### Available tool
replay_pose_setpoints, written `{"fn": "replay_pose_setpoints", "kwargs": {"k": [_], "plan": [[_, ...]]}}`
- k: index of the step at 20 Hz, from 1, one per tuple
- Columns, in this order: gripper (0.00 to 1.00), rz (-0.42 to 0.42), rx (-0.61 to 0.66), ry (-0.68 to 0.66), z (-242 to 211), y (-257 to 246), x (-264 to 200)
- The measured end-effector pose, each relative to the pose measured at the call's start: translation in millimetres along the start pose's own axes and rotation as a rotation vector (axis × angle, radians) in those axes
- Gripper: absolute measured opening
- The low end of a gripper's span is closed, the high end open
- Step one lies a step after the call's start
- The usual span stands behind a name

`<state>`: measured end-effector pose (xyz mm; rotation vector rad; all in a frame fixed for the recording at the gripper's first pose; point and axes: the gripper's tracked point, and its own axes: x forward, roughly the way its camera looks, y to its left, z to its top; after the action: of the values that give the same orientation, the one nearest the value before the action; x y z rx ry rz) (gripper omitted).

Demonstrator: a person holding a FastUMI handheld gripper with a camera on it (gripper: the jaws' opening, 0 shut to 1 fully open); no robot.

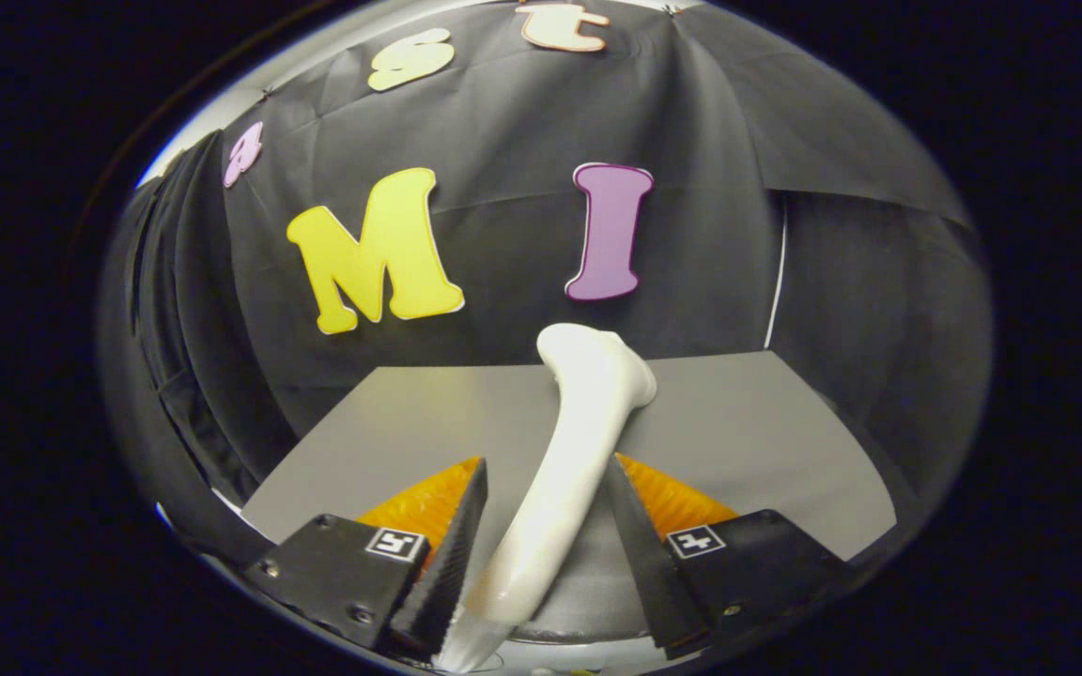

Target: Iron the clothes twice with a garment steamer, once on the left side and once on the right side.

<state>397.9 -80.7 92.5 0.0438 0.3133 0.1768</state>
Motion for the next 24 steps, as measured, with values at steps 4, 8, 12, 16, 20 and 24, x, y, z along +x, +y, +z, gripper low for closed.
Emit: {"fn": "replay_pose_setpoints", "kwargs": {"k": [4, 8, 12, 16, 20, 24], "plan": [[0.62, 0.022, 0.119, 0.038, -7.5, -6.8, 12.0], [0.52, 0.135, 0.315, 0.083, -12.7, 1.9, 13.9], [0.42, 0.117, 0.286, 0.065, -9.8, 4.2, 10.6], [0.39, 0.061, 0.224, -0.001, 4.1, 6.6, -1.1], [0.38, -0.007, 0.195, -0.073, 19.5, 19.5, -27.9], [0.38, 0.001, 0.183, -0.120, 29.8, 51.4, -71.8]]}}
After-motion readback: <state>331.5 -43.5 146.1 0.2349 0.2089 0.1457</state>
